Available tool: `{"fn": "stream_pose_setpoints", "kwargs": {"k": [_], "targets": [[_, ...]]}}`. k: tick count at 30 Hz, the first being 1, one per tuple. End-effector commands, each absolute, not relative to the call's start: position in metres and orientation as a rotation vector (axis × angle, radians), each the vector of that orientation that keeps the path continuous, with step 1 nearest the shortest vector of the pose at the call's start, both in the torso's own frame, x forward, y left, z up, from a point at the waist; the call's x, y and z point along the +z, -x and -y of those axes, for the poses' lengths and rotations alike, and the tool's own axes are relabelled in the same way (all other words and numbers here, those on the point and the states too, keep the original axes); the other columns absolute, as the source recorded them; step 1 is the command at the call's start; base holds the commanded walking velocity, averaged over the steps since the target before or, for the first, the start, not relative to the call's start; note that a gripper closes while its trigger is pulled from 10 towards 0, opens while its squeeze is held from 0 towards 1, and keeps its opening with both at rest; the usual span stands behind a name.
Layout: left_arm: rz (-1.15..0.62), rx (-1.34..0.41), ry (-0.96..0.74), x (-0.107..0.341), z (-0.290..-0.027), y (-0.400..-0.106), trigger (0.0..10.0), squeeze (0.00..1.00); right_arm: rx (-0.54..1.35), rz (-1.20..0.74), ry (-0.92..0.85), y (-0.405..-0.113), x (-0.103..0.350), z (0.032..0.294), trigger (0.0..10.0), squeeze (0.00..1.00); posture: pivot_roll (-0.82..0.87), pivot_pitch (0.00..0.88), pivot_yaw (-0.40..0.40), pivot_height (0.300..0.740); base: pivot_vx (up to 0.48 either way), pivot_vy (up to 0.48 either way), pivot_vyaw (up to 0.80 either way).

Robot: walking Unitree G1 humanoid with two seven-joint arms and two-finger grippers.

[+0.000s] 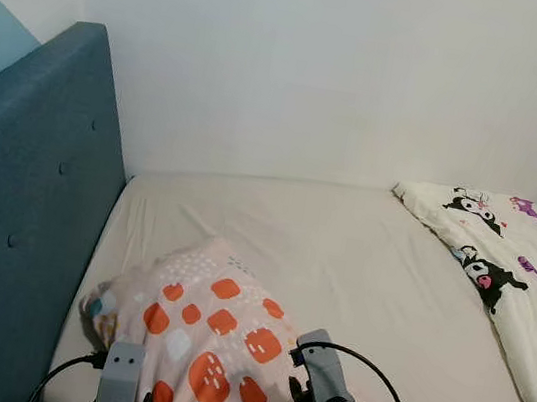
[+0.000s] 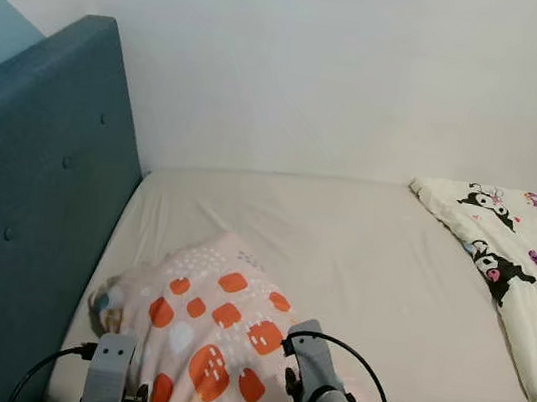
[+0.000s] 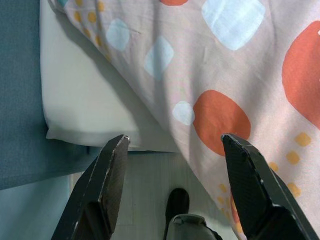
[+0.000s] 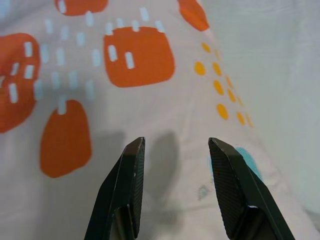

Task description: Clean up the room

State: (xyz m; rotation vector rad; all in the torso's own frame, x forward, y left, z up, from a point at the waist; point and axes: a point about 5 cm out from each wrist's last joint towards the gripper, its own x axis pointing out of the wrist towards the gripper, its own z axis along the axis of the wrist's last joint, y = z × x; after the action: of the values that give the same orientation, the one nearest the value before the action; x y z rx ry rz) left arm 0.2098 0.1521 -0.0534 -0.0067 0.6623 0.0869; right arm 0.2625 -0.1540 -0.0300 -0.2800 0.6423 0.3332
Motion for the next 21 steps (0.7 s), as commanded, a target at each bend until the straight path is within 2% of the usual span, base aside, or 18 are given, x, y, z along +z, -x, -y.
{"fn": "stream_pose_setpoints", "kwargs": {"k": [1, 11, 14, 17, 18, 21], "targets": [[-0.678, 0.087, -0.003, -0.0550, -0.1544, -0.2084, 10.0, 0.00, 0.335, -0.645, 0.263, -0.2637, -0.0294, 0.1527, 10.0, 0.00, -0.11, 0.000, -0.053, 0.740, 0.000, 0.000, 0.00], [-0.680, 0.085, -0.003, -0.0552, -0.1544, -0.2080, 10.0, 0.00, 0.325, -0.675, 0.199, -0.2625, -0.0306, 0.1550, 10.0, 0.00, -0.11, 0.000, -0.058, 0.740, 0.000, 0.000, 0.00], [-0.681, 0.087, 0.002, -0.0556, -0.1536, -0.2071, 10.0, 0.00, 0.342, -0.688, 0.120, -0.2630, -0.0295, 0.1546, 10.0, 0.00, -0.11, 0.000, -0.057, 0.740, 0.000, 0.000, 0.00], [-0.682, 0.085, 0.000, -0.0558, -0.1535, -0.2068, 10.0, 0.00, 0.358, -0.683, 0.135, -0.2633, -0.0290, 0.1533, 10.0, 0.00, -0.11, 0.000, -0.057, 0.740, 0.000, 0.000, 0.00], [-0.684, 0.084, -0.001, -0.0563, -0.1533, -0.2059, 10.0, 0.00, 0.364, -0.701, 0.200, -0.2614, -0.0316, 0.1539, 10.0, 0.00, -0.11, 0.000, -0.057, 0.740, 0.000, 0.000, 0.00], [-0.685, 0.084, -0.002, -0.0565, -0.1532, -0.2054, 10.0, 0.00, 0.367, -0.713, 0.246, -0.2599, -0.0334, 0.1547, 10.0, 0.00, -0.11, 0.000, -0.057, 0.740, 0.000, 0.000, 0.00]]}}
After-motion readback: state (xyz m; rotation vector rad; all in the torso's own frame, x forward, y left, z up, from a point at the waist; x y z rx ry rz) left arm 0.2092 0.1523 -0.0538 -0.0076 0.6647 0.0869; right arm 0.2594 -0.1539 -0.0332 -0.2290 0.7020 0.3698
